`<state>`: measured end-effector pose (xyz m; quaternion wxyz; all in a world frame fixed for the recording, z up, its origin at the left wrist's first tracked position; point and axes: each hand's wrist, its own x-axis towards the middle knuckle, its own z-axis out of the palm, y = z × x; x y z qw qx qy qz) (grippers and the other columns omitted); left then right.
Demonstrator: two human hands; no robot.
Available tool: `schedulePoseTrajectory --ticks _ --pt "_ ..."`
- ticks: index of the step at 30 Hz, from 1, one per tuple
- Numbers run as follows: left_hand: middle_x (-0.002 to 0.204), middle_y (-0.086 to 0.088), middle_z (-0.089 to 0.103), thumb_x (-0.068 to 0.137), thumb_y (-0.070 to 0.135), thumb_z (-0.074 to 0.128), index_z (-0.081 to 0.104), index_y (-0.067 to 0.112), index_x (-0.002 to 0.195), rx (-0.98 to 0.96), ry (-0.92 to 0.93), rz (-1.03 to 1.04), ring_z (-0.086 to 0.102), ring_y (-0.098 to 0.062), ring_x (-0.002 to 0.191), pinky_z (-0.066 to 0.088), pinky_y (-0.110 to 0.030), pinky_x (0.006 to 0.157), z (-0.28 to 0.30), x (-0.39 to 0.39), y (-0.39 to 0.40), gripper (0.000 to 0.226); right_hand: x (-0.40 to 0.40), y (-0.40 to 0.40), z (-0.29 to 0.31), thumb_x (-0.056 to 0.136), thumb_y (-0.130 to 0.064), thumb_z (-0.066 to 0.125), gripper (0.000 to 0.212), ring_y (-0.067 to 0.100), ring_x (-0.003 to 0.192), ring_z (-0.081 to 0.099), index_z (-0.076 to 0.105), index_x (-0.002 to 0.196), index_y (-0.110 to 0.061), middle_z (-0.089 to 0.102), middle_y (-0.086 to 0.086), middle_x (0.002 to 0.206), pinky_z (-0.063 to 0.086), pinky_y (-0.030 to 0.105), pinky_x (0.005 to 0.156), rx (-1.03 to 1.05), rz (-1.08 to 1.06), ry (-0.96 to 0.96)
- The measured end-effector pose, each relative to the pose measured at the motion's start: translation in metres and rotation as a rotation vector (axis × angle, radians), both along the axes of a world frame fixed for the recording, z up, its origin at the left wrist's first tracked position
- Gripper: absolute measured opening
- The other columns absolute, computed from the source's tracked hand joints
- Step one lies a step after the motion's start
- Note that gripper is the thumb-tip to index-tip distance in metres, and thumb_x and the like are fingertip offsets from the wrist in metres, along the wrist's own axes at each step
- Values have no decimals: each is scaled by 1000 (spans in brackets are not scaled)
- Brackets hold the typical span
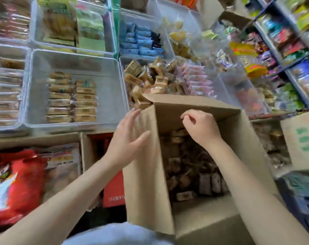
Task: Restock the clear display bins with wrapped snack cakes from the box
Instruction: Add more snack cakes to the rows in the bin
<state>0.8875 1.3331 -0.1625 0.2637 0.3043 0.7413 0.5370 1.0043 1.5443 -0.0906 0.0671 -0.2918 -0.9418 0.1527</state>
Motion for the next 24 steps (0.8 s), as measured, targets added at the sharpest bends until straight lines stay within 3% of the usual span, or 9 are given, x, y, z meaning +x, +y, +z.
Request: schedulePoseTrajectory --ticks 2,5,9,13,16,17,21,24 --pt "164 18 17 90 48 63 25 38 156 42 -15 -22 12 -1 151 15 -34 123 7 33 17 78 13 21 -24 98 -21 52 23 17 87 61 72 102 -12 70 3 99 41 25 70 -3 -26 -154" --pt "165 24 11 88 27 59 19 48 155 75 -104 22 6 8 150 14 -42 126 7 54 27 81 19 47 -68 99 -25 52 23 29 99 63 69 111 -14 68 9 109 43 31 72 17 6 -383" --pt "162 32 14 95 9 53 18 54 153 45 -160 59 10 9 149 19 -48 125 9 58 27 82 24 65 -138 100 -15 47 31 34 111 60 57 130 -15 59 12 128 50 39 81 100 267 -610" --pt "159 35 18 88 19 52 20 53 153 40 -185 94 15 16 144 22 -30 122 14 61 30 80 23 73 -187 104 -10 35 45 38 125 51 37 149 -12 38 17 149 50 41 87 317 353 -810" --pt "158 36 21 85 23 51 22 54 153 41 -188 122 19 25 136 30 -4 103 13 62 32 80 27 78 -207 104 -5 32 48 39 128 48 31 152 -9 27 21 155 51 40 84 395 354 -869" --pt "158 34 22 85 23 51 23 53 153 45 -182 125 20 24 137 32 -2 100 13 63 33 79 30 79 -212 103 -4 32 48 39 127 48 31 151 -9 25 22 156 52 40 81 406 359 -868" --pt "160 27 26 88 20 51 23 52 154 67 -163 120 29 -2 147 38 -35 113 6 63 35 79 34 75 -214 101 -1 37 48 38 131 46 32 148 -6 24 24 157 53 42 78 361 358 -824" --pt "160 24 29 89 20 53 23 56 152 64 -154 112 32 -7 147 35 -48 118 5 62 34 78 31 76 -193 96 -3 53 46 33 126 51 40 140 -7 44 17 146 52 40 85 63 234 -691"
